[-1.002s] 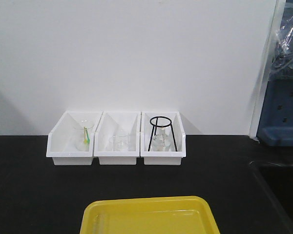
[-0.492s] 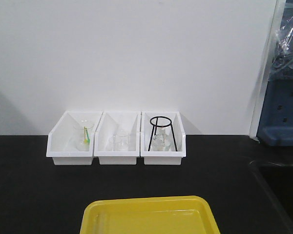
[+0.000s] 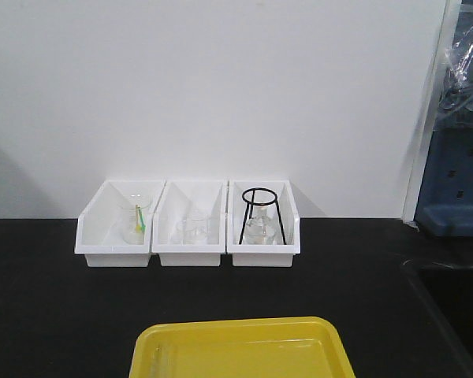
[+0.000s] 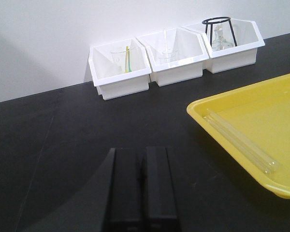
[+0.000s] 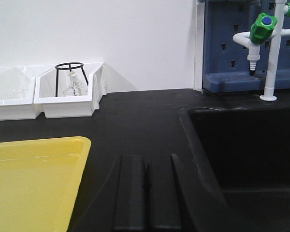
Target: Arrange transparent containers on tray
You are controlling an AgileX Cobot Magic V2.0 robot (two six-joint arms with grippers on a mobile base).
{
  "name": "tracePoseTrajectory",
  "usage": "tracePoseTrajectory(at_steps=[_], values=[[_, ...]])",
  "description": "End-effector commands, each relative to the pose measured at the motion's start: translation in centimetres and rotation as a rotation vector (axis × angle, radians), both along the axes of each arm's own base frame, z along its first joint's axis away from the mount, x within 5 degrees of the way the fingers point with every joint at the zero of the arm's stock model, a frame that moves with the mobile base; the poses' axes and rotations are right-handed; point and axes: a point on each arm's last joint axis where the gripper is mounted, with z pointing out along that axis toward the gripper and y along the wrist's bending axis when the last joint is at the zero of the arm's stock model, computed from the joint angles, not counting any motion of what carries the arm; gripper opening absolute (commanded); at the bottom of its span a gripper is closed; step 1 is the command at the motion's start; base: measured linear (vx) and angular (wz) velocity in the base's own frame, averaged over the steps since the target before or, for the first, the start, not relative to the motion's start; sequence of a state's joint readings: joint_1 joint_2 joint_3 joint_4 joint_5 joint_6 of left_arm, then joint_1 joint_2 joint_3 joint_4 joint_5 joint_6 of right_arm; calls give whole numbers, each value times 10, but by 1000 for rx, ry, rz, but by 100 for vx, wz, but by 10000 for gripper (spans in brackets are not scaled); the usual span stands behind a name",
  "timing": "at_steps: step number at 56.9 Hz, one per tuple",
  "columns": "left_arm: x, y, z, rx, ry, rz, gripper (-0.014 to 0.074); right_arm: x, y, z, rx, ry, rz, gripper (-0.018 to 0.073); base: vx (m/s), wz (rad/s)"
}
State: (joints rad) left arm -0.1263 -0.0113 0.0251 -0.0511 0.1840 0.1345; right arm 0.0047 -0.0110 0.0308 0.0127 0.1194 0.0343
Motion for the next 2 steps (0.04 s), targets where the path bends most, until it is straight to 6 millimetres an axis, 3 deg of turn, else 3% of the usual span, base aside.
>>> tracePoseTrajectory(at_steps=[1, 2], values=[[0, 0, -4, -19, -65, 6, -1, 0, 0, 5, -24, -77, -6, -13, 0, 0], [0, 0, -4, -19, -65, 6, -1, 0, 0, 5, -24, -77, -6, -13, 0, 0]])
